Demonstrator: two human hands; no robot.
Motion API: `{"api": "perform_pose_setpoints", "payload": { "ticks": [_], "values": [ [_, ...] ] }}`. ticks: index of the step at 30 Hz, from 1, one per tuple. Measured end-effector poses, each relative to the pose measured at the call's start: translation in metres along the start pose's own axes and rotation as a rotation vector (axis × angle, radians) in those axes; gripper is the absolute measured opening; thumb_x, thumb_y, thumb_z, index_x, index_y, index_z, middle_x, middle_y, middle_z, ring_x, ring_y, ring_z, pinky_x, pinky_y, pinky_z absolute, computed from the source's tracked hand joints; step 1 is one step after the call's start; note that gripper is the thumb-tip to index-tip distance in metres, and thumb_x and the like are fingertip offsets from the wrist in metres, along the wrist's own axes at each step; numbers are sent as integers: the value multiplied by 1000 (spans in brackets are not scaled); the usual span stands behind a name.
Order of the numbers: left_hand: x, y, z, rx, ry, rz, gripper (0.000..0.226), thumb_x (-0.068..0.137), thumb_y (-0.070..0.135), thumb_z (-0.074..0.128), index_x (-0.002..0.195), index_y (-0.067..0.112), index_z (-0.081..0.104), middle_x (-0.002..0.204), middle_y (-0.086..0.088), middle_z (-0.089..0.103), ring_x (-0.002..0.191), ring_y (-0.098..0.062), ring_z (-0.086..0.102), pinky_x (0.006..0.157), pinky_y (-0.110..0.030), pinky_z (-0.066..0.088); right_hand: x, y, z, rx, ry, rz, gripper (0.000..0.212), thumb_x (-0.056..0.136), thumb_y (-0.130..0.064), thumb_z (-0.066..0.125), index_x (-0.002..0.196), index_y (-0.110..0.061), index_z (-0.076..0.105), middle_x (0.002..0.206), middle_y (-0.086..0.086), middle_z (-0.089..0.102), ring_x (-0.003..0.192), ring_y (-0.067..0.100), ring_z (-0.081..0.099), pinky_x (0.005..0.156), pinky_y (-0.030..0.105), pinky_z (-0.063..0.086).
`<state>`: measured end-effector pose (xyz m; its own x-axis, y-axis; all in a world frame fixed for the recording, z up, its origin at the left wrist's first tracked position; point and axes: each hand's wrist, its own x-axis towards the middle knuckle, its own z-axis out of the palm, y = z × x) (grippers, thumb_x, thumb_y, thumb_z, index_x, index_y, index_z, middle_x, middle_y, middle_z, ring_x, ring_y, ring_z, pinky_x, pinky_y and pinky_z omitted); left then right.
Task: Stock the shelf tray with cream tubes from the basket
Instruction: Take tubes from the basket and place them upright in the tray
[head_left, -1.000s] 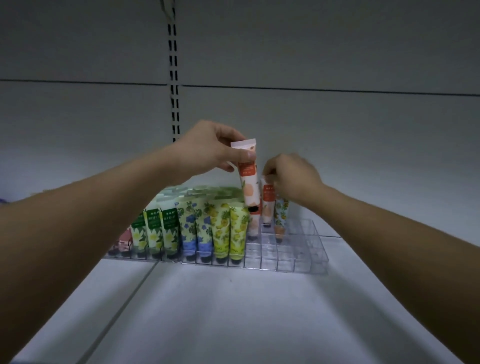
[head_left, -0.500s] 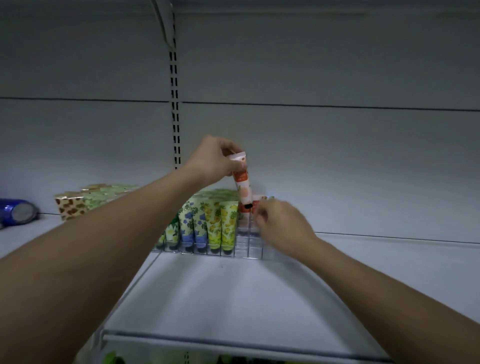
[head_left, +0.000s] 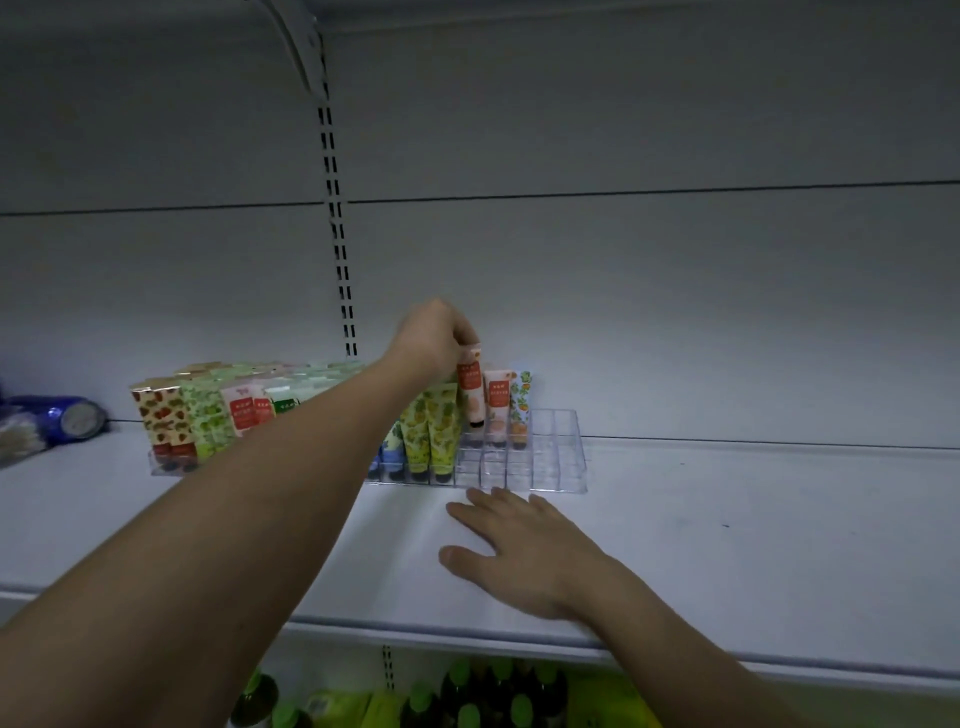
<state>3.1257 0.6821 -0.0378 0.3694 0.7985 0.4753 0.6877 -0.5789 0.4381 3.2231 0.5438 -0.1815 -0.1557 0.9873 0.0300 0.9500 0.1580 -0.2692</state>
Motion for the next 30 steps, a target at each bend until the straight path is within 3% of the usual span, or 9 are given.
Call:
{"api": "perform_pose_setpoints", "payload": {
  "ticks": [4, 8, 11, 14, 18, 24, 27, 30],
  "values": [
    [3, -2, 16, 120, -15, -19, 16, 87, 12, 69, 102, 12, 76, 104, -6, 73, 92, -18, 64, 78, -27, 46, 2, 2, 3, 1, 43, -12, 73, 88, -74, 25, 152, -39, 18, 162, -13, 7, 149, 9, 3, 120, 41, 3],
    [5, 0, 27, 259, -94, -19, 18, 90, 14, 63, 104, 11, 75, 106, -7, 73, 96, -21, 65, 87, -32, 53, 2, 2, 3, 19, 56, -17, 72, 89, -73, 28, 152, -39, 20, 162, -11, 10, 148, 10, 5, 120, 41, 4],
    [4, 4, 27, 339, -127, 3, 21, 93, 16, 58, 107, 10, 72, 107, -7, 71, 95, -24, 64, 86, -36, 54, 2, 1, 2, 28, 65, -14, 72, 89, -72, 31, 152, -38, 22, 162, -11, 12, 148, 10, 7, 119, 39, 5],
    [-4, 6, 20, 408, -96, 76, 27, 93, 24, 58, 117, 15, 68, 115, -6, 68, 104, -26, 61, 91, -39, 51, 0, -1, 0, 41, 73, -15, 71, 89, -72, 32, 151, -38, 25, 162, -10, 15, 147, 10, 11, 119, 39, 7],
    [-33, 8, -3, 363, -6, 152, 37, 92, 31, 56, 128, 26, 59, 126, -1, 63, 117, -25, 54, 98, -41, 46, -3, -5, -4, 39, 97, -18, 70, 89, -71, 35, 149, -36, 31, 159, -7, 23, 144, 13, 21, 115, 37, 16],
    [-113, -3, -31, 223, -26, 122, 31, 91, 34, 53, 119, 27, 64, 116, -1, 66, 101, -24, 59, 89, -40, 51, -10, -16, -9, 69, 120, 39, 65, 90, -65, 42, 144, -29, 43, 152, -7, 39, 137, 16, 37, 112, 35, 30],
    [-154, -21, -42, 153, -61, 67, 29, 92, 34, 53, 117, 25, 66, 114, -1, 67, 98, -21, 61, 88, -38, 52, -16, -24, -11, 67, 175, 91, 52, 91, -55, 49, 131, -22, 56, 138, 3, 54, 121, 24, 53, 102, 39, 43],
    [-194, -40, -52, 83, -83, 17, 26, 94, 33, 54, 115, 23, 67, 112, -1, 68, 95, -17, 62, 85, -31, 51, -30, -43, -13, 77, 256, 63, 24, 95, -39, 53, 98, -18, 66, 114, 12, 67, 104, 29, 61, 86, 34, 48]
  ]
}}
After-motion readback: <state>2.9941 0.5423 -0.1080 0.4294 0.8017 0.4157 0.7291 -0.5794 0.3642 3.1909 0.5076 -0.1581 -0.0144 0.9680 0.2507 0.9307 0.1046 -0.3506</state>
